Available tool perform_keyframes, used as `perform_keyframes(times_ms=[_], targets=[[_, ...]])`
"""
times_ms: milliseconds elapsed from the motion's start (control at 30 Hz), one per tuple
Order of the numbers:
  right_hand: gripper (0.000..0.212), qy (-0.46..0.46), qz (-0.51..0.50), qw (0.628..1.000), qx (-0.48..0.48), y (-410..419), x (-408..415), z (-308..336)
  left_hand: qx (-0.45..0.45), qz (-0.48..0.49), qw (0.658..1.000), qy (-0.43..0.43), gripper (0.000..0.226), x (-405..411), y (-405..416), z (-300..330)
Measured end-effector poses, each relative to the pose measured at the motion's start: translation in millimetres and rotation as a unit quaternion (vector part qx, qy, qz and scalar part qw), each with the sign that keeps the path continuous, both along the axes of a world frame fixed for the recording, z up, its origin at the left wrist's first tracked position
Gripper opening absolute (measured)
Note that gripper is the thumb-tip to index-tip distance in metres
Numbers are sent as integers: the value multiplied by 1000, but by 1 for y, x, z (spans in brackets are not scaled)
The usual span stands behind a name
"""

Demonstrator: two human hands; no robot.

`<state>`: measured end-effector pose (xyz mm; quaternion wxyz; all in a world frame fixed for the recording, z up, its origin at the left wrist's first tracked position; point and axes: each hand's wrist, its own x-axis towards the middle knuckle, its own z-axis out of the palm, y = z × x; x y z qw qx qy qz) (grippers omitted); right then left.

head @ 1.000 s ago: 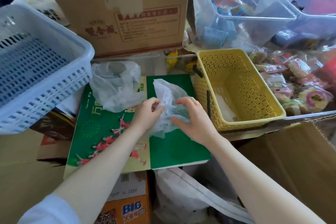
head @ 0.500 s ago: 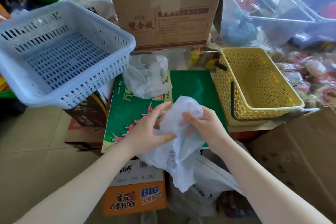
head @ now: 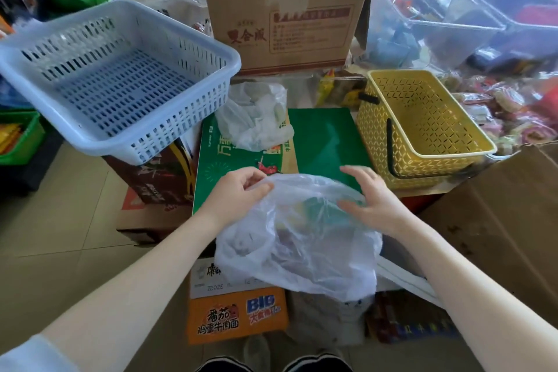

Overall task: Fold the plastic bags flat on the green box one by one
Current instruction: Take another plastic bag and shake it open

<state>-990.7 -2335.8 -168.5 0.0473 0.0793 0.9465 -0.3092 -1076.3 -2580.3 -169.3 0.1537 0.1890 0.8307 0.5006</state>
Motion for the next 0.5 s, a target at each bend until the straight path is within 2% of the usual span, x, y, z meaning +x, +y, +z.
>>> perform_keyframes(times_ms=[33, 100, 167, 233, 300, 333, 400, 433, 467, 500], targets=[[64, 63, 26, 997, 30, -11, 2, 12, 6, 4, 1000, 4, 11, 1, 2, 3], [73, 122, 47, 991, -2, -41, 9, 33, 27, 9, 1000, -7, 13, 5, 6, 10], [79, 81, 33, 994, -69, -70, 13, 41, 60, -1, 997, -41, 16, 11, 10, 16], [79, 33, 13, 995, -89, -87, 10, 39, 105, -19, 991, -85, 24, 20, 13, 23], [67, 30, -24, 990, -133, -93, 6, 33, 160, -44, 979, -118, 28, 28, 13, 27], [52, 51, -46, 984, -164, -91, 5, 31, 168, -53, 979, -98, 29, 32, 12, 27], [19, 92, -88, 964, -235, -80, 5, 31, 112, -45, 992, 36, 28, 37, 7, 22], [17, 101, -105, 942, -303, -70, 8, 31, 75, -44, 991, 97, 35, 39, 5, 19], [17, 96, -112, 911, -385, -60, 13, 35, 40, -54, 990, 123, 48, 41, 2, 14], [20, 83, -110, 873, -467, -51, 19, 39, 6, -71, 991, 109, 61, 45, 2, 10]])
